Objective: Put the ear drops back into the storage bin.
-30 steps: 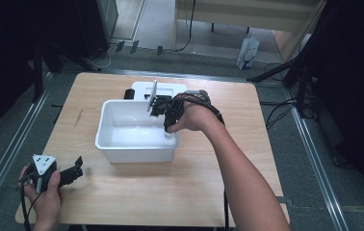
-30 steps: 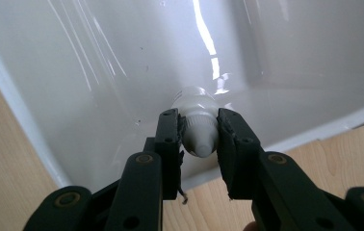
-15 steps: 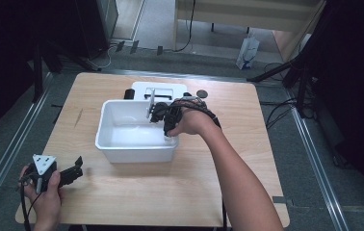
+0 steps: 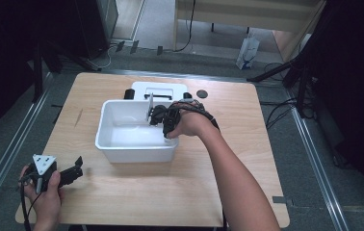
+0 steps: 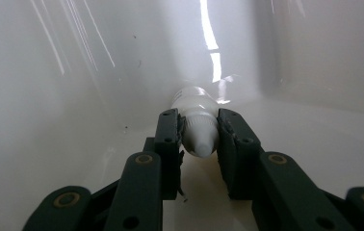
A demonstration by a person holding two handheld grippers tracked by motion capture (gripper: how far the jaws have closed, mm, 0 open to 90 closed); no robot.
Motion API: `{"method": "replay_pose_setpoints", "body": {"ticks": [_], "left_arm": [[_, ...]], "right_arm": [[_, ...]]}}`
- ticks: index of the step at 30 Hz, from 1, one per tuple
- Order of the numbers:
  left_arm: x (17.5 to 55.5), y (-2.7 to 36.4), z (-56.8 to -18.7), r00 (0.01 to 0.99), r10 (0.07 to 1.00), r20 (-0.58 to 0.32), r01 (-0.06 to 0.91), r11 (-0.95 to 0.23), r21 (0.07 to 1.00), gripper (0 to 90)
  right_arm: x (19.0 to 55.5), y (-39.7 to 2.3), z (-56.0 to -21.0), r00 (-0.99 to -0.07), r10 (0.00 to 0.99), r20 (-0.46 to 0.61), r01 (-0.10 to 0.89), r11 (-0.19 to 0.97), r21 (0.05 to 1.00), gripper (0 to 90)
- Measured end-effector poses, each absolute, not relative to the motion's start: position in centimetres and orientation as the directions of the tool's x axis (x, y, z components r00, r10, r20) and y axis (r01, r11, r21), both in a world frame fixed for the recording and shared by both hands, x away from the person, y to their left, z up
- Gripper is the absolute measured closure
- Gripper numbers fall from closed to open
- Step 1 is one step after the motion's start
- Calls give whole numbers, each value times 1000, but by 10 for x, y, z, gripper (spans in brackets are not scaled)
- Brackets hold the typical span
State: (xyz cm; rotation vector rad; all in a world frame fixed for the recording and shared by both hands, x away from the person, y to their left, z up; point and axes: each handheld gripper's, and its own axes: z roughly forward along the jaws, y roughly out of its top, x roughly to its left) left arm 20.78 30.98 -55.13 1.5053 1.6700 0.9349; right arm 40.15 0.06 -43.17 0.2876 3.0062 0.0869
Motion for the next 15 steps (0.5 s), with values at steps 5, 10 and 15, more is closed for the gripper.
{"method": "replay_pose_setpoints", "body": {"ticks": [5, 10, 15], "left_arm": [[208, 310, -551, -89, 996, -27, 497, 68, 865, 1], [208, 309, -551, -87, 996, -29, 497, 68, 865, 1], [208, 309, -551, -89, 996, -30, 496, 70, 866, 1]], "right_arm": [[401, 1, -432, -973, 200, -118, 193, 979, 66, 717], [401, 1, -431, -973, 192, -124, 185, 980, 71, 711], [401, 0, -427, -972, 203, -120, 193, 977, 88, 682]]}}
